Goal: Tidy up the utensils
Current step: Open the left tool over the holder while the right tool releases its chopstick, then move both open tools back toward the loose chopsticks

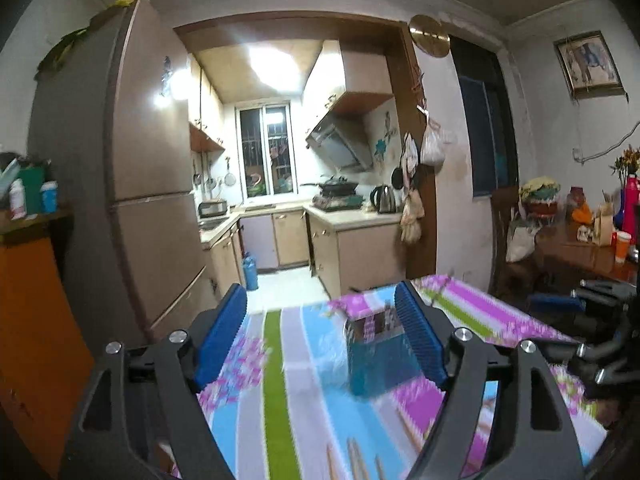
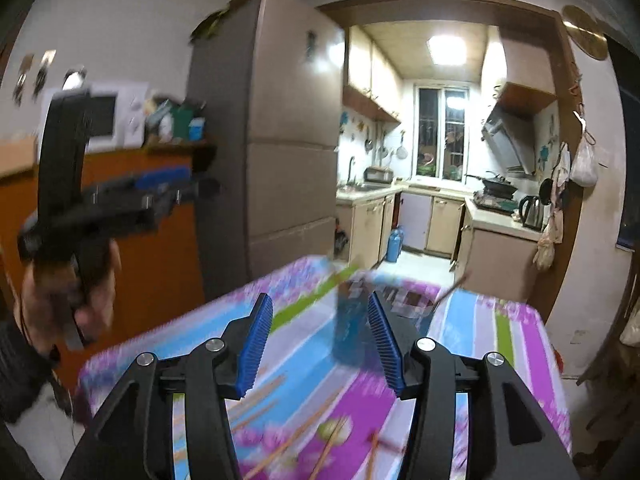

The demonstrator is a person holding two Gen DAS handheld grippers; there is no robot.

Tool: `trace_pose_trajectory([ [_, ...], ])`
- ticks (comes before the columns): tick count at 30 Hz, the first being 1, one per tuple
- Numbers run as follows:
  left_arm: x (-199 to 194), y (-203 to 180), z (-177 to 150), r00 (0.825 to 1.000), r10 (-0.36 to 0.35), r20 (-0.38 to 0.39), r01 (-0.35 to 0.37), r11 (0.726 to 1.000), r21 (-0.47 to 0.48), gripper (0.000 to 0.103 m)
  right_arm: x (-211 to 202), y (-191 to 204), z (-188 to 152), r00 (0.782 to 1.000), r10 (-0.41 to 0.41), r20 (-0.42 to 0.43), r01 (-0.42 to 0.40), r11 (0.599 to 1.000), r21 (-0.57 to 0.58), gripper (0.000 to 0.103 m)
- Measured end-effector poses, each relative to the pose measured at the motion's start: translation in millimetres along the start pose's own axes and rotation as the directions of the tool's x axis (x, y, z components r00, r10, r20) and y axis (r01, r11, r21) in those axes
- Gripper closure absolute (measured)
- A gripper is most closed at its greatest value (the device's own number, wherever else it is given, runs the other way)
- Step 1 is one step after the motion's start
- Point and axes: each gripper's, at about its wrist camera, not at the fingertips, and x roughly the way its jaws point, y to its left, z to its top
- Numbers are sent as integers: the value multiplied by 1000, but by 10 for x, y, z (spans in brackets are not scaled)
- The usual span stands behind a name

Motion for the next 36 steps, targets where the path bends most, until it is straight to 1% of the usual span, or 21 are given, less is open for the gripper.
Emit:
trace_pose_trajectory([
  [1, -77, 21, -122, 1000, 6, -15, -6, 1000, -8, 29, -8, 98, -151, 1000, 7, -20, -7, 1000, -1, 52],
  [3, -132, 63, -279, 999, 14, -43, -15, 1000, -22, 29, -9, 213, -316, 999, 6, -45, -7, 1000, -3, 52],
  [6, -215, 128, -449, 997, 20, -71, -25, 998, -58, 29, -12, 306, -396, 997, -7, -73, 5, 1000, -15, 52],
  [8, -283, 154, -528, 997, 21, -73, -26, 997, -73, 29, -46, 361, -359, 996, -9, -86, 6, 999, -38, 52],
  [9, -310, 156, -554, 997, 34, -67, -38, 997, -68, 29, -55, 391, -329, 996, -11, -89, 6, 999, -53, 52],
  [11, -328, 192, -584, 997, 40, -68, -46, 996, -81, 29, -67, 484, -212, 995, -16, -99, 5, 994, -111, 52],
  [15, -412, 357, -757, 994, 60, -97, -70, 991, -113, 28, -26, 573, -45, 993, -18, -116, -5, 982, -190, 52],
  [17, -447, 453, -897, 991, 66, -120, -82, 988, -129, 28, 32, 607, 14, 992, -15, -126, -11, 980, -201, 52],
  [20, -538, 526, -1141, 986, 76, -150, -96, 987, -130, 28, 78, 668, 20, 993, -2, -119, -18, 986, -165, 52],
  [22, -603, 529, -1295, 983, 81, -162, -100, 989, -112, 28, 42, 740, -84, 994, 19, -105, -30, 993, -112, 52],
  [24, -644, 516, -1469, 980, 79, -184, -97, 991, -93, 28, -37, 840, -319, 995, 30, -91, -35, 998, -48, 52],
  [26, -654, 515, -1644, 974, 80, -210, -99, 992, -82, 28, -66, 952, -570, 995, 27, -100, -31, 999, -31, 52],
  [28, -625, 533, -1799, 967, 54, -249, -85, 990, -114, 28, -72, 1006, -818, 992, 11, -128, -14, 1000, -19, 52],
  [30, -575, 510, -1845, 963, 25, -267, -64, 989, -136, 28, -73, 960, -960, 988, -20, -152, 20, 1000, -5, 52],
  [31, -562, 484, -1847, 963, 24, -268, -61, 990, -130, 28, -83, 907, -991, 987, -36, -156, 38, 999, 9, 52],
  [33, -557, 423, -1813, 967, 14, -254, -43, 993, -110, 28, -139, 816, -970, 988, -61, -143, 65, 998, 24, 52],
  [34, -564, 383, -1777, 971, 11, -240, -35, 994, -99, 28, -212, 744, -932, 988, -91, -122, 94, 995, 18, 52],
  [36, -581, 314, -1716, 976, 6, -217, -25, 996, -85, 28, -286, 619, -864, 987, -113, -111, 117, 993, 28, 52],
])
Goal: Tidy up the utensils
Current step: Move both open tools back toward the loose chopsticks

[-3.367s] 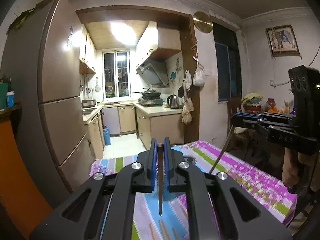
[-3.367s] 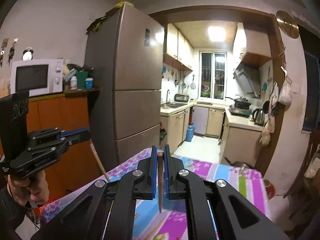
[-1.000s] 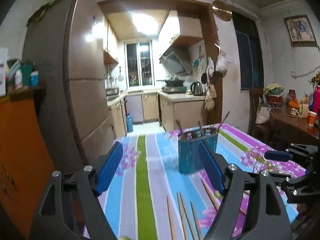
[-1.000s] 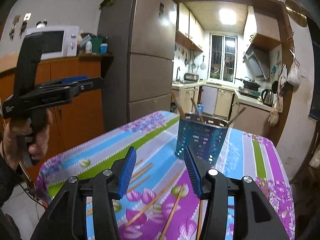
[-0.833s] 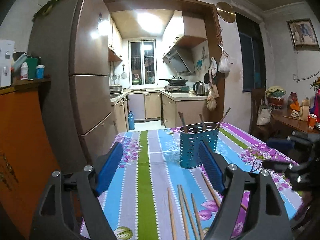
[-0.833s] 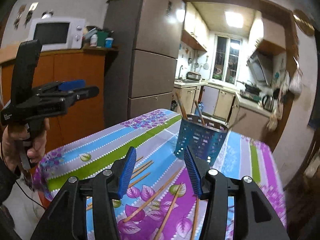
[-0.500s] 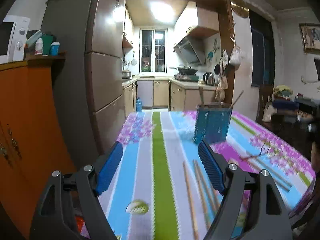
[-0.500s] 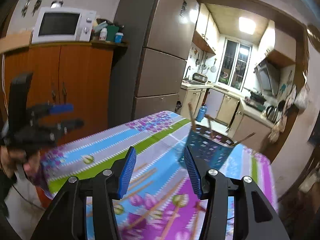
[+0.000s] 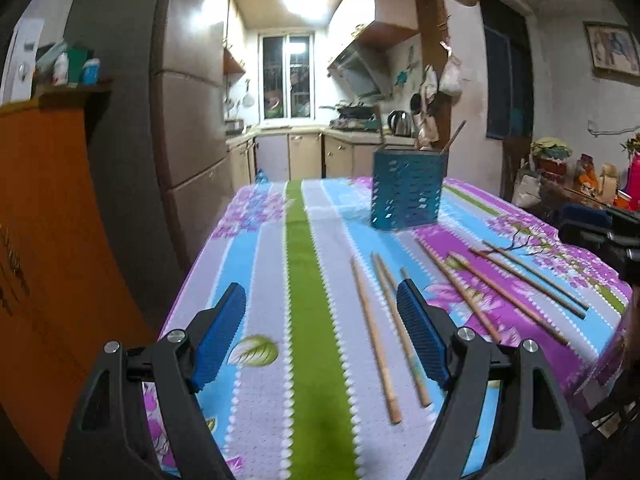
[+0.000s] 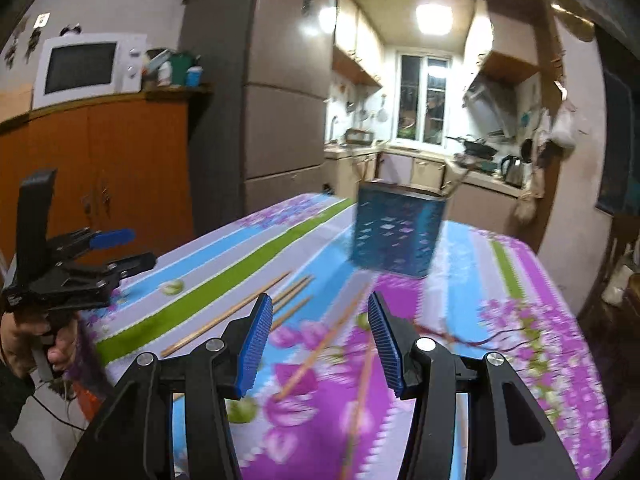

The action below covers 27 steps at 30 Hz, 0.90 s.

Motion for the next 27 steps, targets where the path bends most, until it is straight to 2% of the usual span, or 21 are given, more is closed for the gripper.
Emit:
trace_pose_trajectory([
  [4, -64, -73, 19, 999, -9, 30, 9, 1000, 3, 28, -90, -243, -2, 1000, -30, 0, 30, 999, 29, 52],
  [9, -212, -235, 8, 997, -41, 66, 40, 999, 16, 28, -190, -452, -180, 1000, -23, -15, 24, 995, 95, 52],
  [13, -308, -381, -93, 996, -18, 88, 14, 999, 47, 28, -255, -483, -373, 999, -24, -26, 26, 994, 107, 52],
  [16, -333, -448, -332, 998, -25, 62, 22, 999, 37, 28, -303, -397, -589, 999, -6, -32, 10, 994, 104, 52],
  [20, -254, -667, -715, 999, -42, -18, 43, 995, 88, 28, -322, -248, -854, 999, 2, -48, 2, 996, 86, 52],
  [23, -173, -828, -948, 999, -25, -46, 32, 988, 152, 41, -285, -159, -1101, 997, 10, -74, -4, 997, 80, 57],
  [25, -103, -823, -1025, 997, -32, -70, 41, 990, 135, 52, -250, -125, -1247, 996, 1, -85, 7, 996, 89, 66],
  [27, -107, -823, -1041, 997, -41, -65, 49, 991, 128, 57, -240, -112, -1317, 996, -4, -85, 12, 995, 102, 72],
])
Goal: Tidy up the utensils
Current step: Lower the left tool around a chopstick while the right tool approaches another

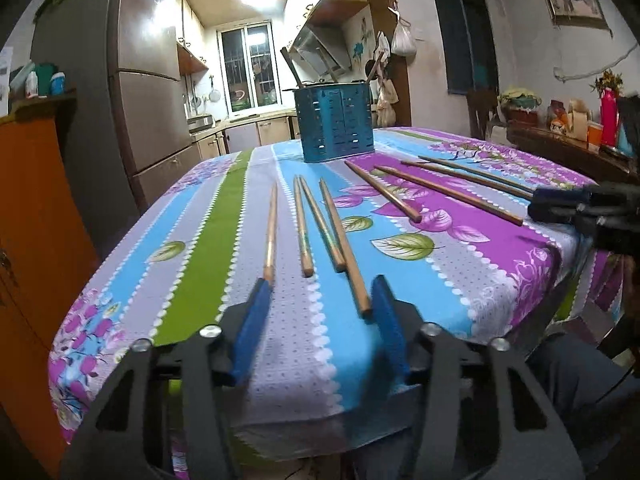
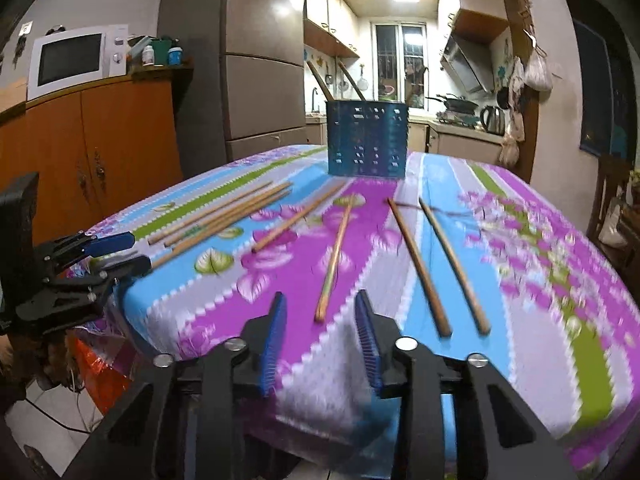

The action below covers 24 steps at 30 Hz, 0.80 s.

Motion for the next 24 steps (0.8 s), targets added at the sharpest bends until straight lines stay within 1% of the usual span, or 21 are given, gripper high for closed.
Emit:
trace_pose_trajectory([
  [2, 7, -37, -14, 1000, -1, 13, 1, 1000, 13, 59, 29, 8, -61, 1000, -4, 9, 4, 1000, 9, 74],
  [4, 30, -75, -45, 1000, -6, 8, 6, 1000, 26, 67, 68, 26, -90, 1000, 0, 11, -1, 1000, 15, 76],
  [9, 35, -131, -68, 1000, -4, 27, 4, 1000, 24, 74, 115, 58, -87, 999, -15, 33, 14, 1000, 12, 80],
  [13, 32, -180, -70, 999, -5, 35, 4, 1000, 21, 83, 172, 10, -68, 999, -16, 42, 15, 999, 30, 82],
  [17, 20, -213, -91, 999, -2, 44, 1, 1000, 30, 87, 201, -6, -89, 999, -13, 48, 12, 999, 31, 84],
  [19, 20, -235, -93, 999, -6, 47, 4, 999, 34, 92, 204, -8, -96, 998, -12, 56, 10, 999, 31, 84],
  [24, 44, -254, -85, 998, -4, 55, 2, 999, 32, 93, 217, -5, -106, 997, -8, 70, 6, 1000, 22, 84],
])
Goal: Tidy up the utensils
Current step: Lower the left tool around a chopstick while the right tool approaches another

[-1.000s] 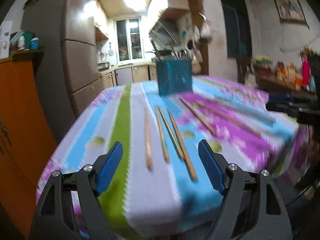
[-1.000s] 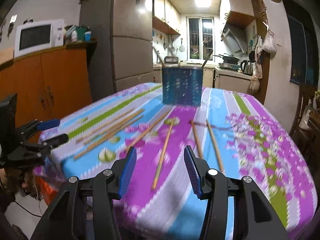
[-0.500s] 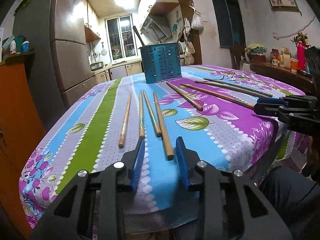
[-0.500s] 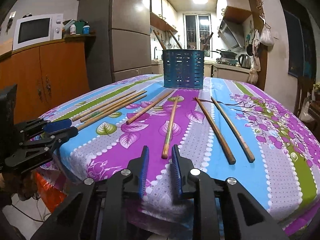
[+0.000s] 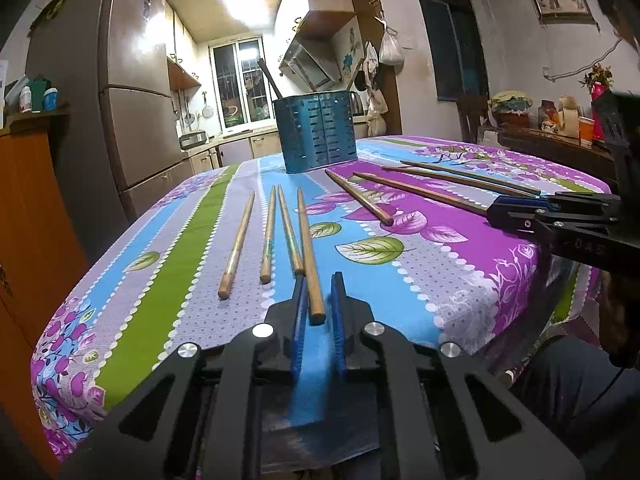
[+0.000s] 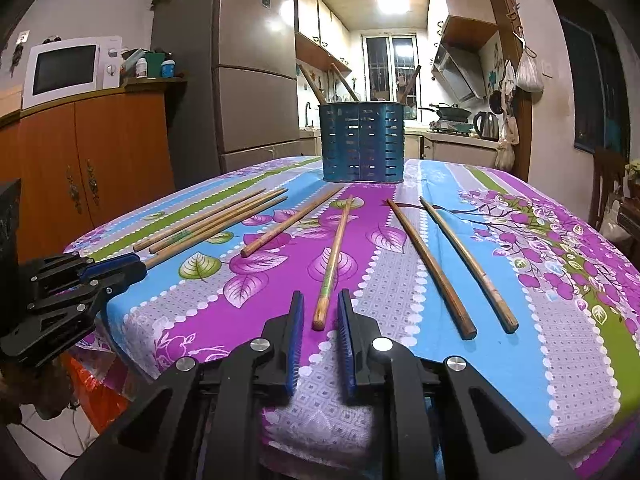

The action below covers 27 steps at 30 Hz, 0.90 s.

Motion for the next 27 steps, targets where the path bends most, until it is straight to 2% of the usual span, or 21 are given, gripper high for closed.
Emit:
trace_pose_trajectory([
  [12, -40, -39, -32, 1000, 26, 13, -26, 1000, -9, 93, -44, 34, -60, 1000, -8, 25, 9, 1000, -22, 86],
  [14, -40, -34, -25, 1000, 25, 11, -25, 1000, -10, 93, -51, 46, -66, 1000, -6, 28, 7, 1000, -14, 95],
  [21, -50, -108, 5, 1000, 6, 4, -6, 1000, 8, 96, -101, 20, -82, 999, -13, 46, 12, 1000, 16, 96],
  [27, -173, -159, 197, 998, -3, 58, 2, 1000, 17, 96, -247, -26, 30, 997, -20, 80, 19, 1000, 15, 96],
])
